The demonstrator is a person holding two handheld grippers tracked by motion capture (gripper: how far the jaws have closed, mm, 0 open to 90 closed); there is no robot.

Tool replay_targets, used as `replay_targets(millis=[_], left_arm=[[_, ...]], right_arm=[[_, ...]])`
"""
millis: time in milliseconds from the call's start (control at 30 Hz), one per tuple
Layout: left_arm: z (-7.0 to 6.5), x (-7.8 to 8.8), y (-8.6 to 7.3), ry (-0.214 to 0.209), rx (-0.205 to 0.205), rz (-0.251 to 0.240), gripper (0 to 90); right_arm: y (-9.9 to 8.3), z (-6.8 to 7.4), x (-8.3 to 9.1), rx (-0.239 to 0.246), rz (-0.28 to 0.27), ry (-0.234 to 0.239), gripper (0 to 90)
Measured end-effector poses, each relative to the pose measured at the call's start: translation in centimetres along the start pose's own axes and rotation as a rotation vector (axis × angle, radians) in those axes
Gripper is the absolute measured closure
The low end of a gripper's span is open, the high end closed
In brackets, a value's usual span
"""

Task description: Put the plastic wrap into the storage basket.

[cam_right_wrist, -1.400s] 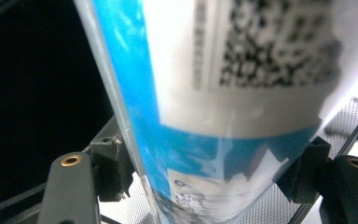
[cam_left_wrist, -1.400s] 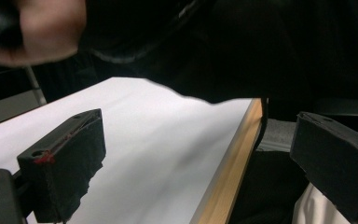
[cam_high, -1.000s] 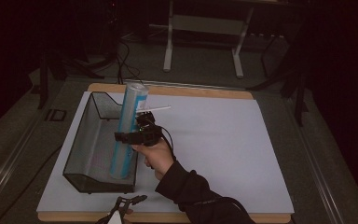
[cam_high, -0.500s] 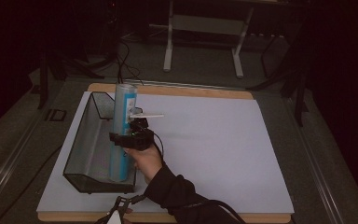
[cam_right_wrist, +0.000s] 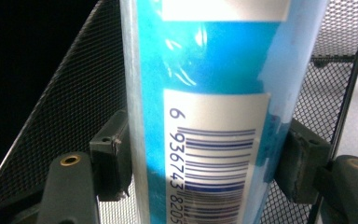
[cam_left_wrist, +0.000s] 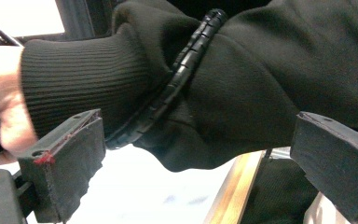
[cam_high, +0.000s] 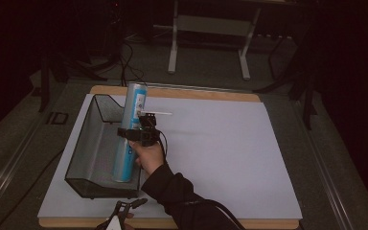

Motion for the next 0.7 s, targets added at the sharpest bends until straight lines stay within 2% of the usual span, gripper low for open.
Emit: replay_targets(millis=[67, 133, 300, 400, 467, 533, 600, 700], left_arm=[[0.1, 0.1, 0.1, 0.008, -0.005, -0.007, 3.4], [0.1, 0.1, 0.1, 0.011, -0.002, -0.011, 3.4], [0.3, 0.2, 0.2, 0.012, 0.008, -0.015, 3.4], [0.2, 0.2, 0.2, 0.011, 0.007, -0.013, 3.4], [0.2, 0.3, 0.3, 0.012, 0.009, -0.017, 3.4], [0.3, 0.3, 0.3, 0.014, 0.007, -0.018, 3.4], [0.4, 0.3, 0.3, 0.013, 0.01, -0.019, 3.4], [0.4, 0.4, 0.3, 0.012, 0.013, -0.019, 3.4]], right_arm=[[0.1, -0.3, -0.4, -0.024, 0.014, -0.008, 31.4], [0.1, -0.4, -0.7, -0.026, 0.014, -0.008, 31.4], [0.2, 0.0, -1.2, 0.002, 0.012, -0.027, 31.4], [0.2, 0.0, -1.4, -0.001, 0.029, -0.025, 31.4], [-0.1, -0.5, -2.0, -0.01, 0.072, -0.046, 31.4], [-0.7, -1.0, -2.3, 0.019, 0.096, -0.099, 31.4], [-1.2, -1.3, -2.6, -0.017, 0.106, -0.092, 31.3], [-1.5, -1.7, -2.8, -0.042, 0.093, -0.111, 31.1]])
Point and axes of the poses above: each handheld gripper's, and its own axes: x roughly backward along the jaws, y roughly out of its top, z roughly to its left, the point moved 9 cm from there along -x, roughly forward along the jaws, and after that the axes turned 12 degrees about x, right-handed, at the moved point
